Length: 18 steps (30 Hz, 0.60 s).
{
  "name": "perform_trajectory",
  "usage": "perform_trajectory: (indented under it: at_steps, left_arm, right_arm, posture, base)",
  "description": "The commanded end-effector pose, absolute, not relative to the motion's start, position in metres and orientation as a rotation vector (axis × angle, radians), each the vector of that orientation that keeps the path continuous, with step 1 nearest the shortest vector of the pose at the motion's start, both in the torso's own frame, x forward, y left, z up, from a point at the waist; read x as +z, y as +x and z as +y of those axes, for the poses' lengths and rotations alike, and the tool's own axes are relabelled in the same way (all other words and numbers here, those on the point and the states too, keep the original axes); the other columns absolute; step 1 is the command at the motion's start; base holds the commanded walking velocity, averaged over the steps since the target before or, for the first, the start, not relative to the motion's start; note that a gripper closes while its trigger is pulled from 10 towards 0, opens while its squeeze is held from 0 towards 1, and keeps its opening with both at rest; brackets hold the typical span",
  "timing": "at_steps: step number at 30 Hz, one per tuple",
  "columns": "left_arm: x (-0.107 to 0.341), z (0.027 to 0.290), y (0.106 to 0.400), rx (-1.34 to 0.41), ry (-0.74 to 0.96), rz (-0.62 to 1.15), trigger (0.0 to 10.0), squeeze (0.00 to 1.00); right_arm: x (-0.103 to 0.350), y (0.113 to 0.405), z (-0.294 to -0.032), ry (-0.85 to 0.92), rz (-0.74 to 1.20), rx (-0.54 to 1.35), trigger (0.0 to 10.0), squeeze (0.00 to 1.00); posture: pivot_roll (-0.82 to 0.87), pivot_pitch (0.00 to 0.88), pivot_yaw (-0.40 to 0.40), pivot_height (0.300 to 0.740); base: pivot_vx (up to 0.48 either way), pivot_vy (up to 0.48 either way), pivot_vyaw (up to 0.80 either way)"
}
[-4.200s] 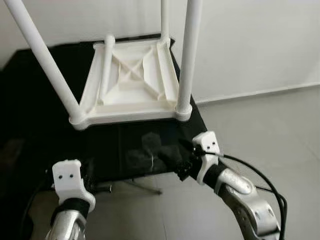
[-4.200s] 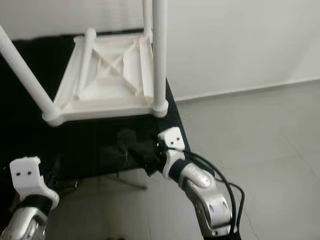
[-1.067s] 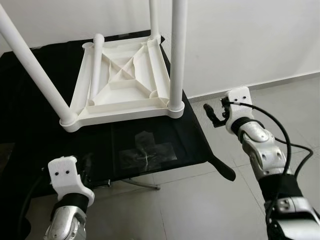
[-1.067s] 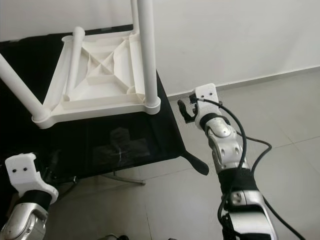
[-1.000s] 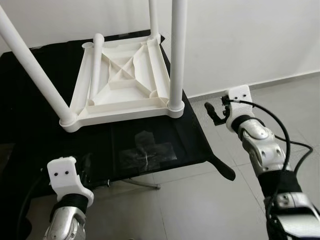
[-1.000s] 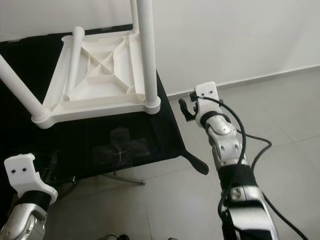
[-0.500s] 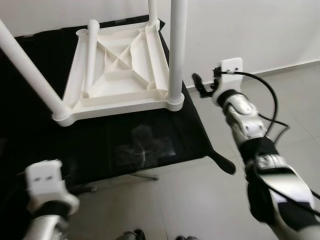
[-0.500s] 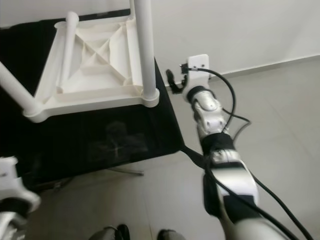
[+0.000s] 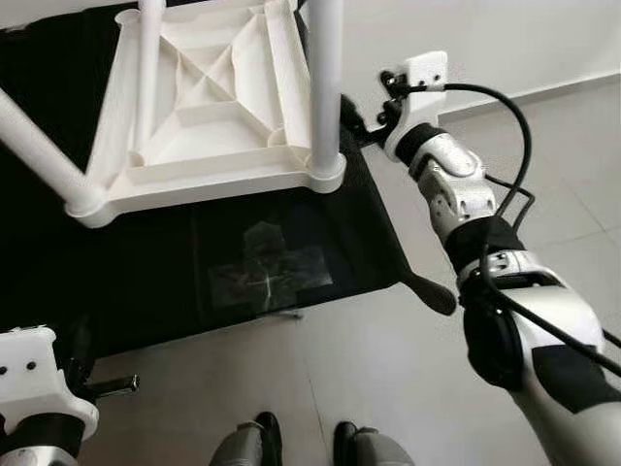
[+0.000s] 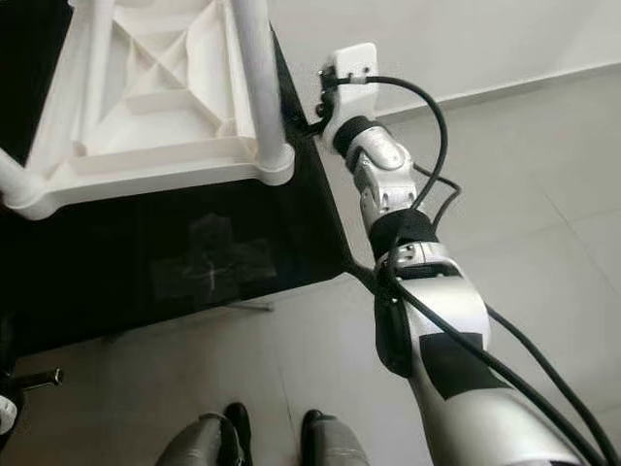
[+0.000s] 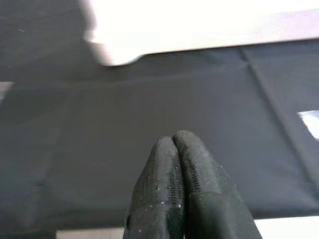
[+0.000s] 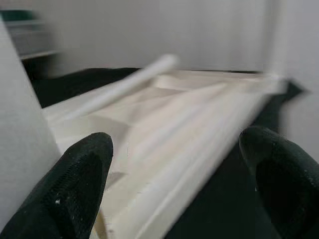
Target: Building children table
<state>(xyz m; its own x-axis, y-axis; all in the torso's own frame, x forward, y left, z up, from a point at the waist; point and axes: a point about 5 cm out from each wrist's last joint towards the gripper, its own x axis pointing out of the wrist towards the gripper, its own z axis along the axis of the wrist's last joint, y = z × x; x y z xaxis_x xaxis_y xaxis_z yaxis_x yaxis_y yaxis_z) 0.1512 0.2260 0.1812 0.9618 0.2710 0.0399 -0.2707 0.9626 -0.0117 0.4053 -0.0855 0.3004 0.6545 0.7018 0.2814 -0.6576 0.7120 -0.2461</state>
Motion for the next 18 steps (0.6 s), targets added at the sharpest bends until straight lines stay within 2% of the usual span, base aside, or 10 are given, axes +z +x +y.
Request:
perform_trajectory:
  at_steps: [1, 2, 3, 5, 9, 10, 11, 15, 18]
  left_arm:
    - [0.182, 0.226, 0.149, 0.276, 0.008, -0.022, 10.0, 0.00]
    - [0.182, 0.225, 0.150, 0.274, 0.005, -0.025, 10.0, 0.00]
    - [0.182, 0.225, 0.150, 0.274, 0.005, -0.025, 10.0, 0.00]
    - [0.183, 0.224, 0.152, 0.272, -0.005, -0.031, 10.0, 0.00]
    - [0.183, 0.221, 0.155, 0.266, -0.022, -0.042, 10.0, 0.00]
    - [0.183, 0.221, 0.155, 0.266, -0.022, -0.042, 10.0, 0.00]
    - [0.183, 0.217, 0.158, 0.259, -0.036, -0.052, 10.0, 0.00]
    - [0.183, 0.216, 0.165, 0.260, -0.055, -0.075, 10.0, 0.00]
    - [0.181, 0.217, 0.170, 0.265, -0.068, -0.083, 10.0, 0.00]
  right_arm:
    - [0.283, 0.392, -0.050, -0.165, -0.337, 1.010, 10.0, 0.00]
    - [0.282, 0.385, -0.036, -0.127, -0.348, 1.093, 10.0, 0.00]
    - [0.282, 0.385, -0.036, -0.127, -0.348, 1.093, 10.0, 0.00]
    - [0.285, 0.372, -0.011, -0.043, -0.388, 1.183, 10.0, 0.00]
    - [0.289, 0.357, 0.017, 0.018, -0.425, 1.212, 10.0, 0.00]
    - [0.289, 0.357, 0.017, 0.018, -0.425, 1.212, 10.0, 0.00]
    - [0.289, 0.350, 0.033, 0.070, -0.432, 1.202, 10.0, 0.00]
    - [0.279, 0.355, 0.029, 0.095, -0.404, 1.110, 10.0, 0.00]
    - [0.270, 0.359, 0.011, 0.094, -0.378, 1.054, 10.0, 0.00]
  posture:
    - [0.10, 0.370, 0.006, 0.740]
    - [0.10, 0.368, 0.003, 0.740]
    - [0.10, 0.368, 0.003, 0.740]
    - [0.10, 0.361, 0.000, 0.740]
    - [0.08, 0.346, -0.001, 0.740]
    - [0.08, 0.346, -0.001, 0.740]
    - [0.07, 0.332, -0.006, 0.740]
    - [0.03, 0.302, -0.025, 0.740]
    - [0.00, 0.287, -0.027, 0.740]
  base:
    - [0.000, 0.000, 0.00]
    - [0.000, 0.000, 0.00]
    - [0.000, 0.000, 0.00]
    - [0.000, 0.000, 0.00]
    - [0.000, 0.000, 0.00]
    - [0.000, 0.000, 0.00]
    - [0.000, 0.000, 0.00]
    - [0.000, 0.000, 0.00]
    - [0.000, 0.000, 0.00]
